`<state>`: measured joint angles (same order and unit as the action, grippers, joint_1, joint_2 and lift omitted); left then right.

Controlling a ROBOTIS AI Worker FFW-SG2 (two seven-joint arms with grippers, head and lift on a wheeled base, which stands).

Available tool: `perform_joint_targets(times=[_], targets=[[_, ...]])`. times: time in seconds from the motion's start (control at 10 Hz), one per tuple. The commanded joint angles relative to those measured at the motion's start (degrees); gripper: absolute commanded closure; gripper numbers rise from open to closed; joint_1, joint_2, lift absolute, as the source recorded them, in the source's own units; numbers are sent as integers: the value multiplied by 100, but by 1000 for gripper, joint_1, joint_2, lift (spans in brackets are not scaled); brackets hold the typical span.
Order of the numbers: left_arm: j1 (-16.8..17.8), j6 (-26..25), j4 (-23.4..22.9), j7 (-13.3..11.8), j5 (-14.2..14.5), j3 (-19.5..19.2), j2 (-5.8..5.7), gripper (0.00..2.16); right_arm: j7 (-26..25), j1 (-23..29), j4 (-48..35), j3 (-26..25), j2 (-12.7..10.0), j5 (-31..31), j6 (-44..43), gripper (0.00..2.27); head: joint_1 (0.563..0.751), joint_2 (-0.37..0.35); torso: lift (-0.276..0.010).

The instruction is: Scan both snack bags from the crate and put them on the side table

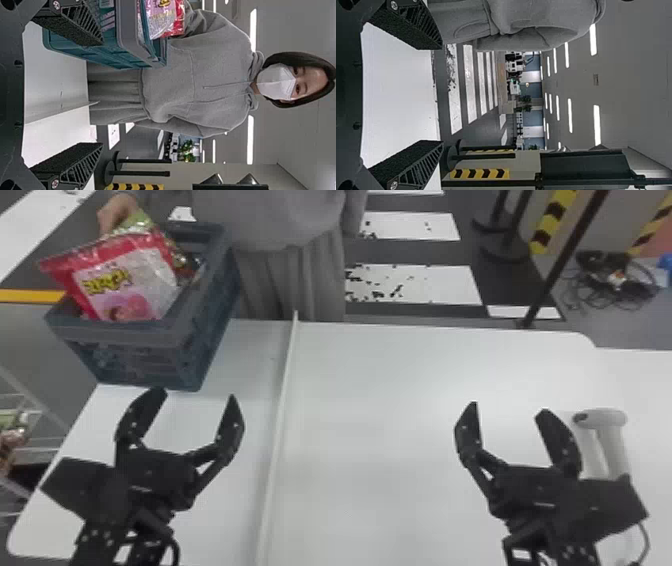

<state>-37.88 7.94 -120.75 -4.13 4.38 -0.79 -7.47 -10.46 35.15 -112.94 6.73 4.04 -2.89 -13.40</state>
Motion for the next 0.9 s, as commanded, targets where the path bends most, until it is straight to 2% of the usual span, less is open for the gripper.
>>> perform_joint_targets(times=[0.0, 0.8], targets=[[9, 0, 34, -17, 2, -9, 0, 93, 0, -9, 0, 4, -9, 16, 0, 80, 695, 18, -87], [70, -35, 96, -70, 28, -9, 8, 93, 0, -26, 27, 4, -9, 34, 18, 80, 695, 19, -87]])
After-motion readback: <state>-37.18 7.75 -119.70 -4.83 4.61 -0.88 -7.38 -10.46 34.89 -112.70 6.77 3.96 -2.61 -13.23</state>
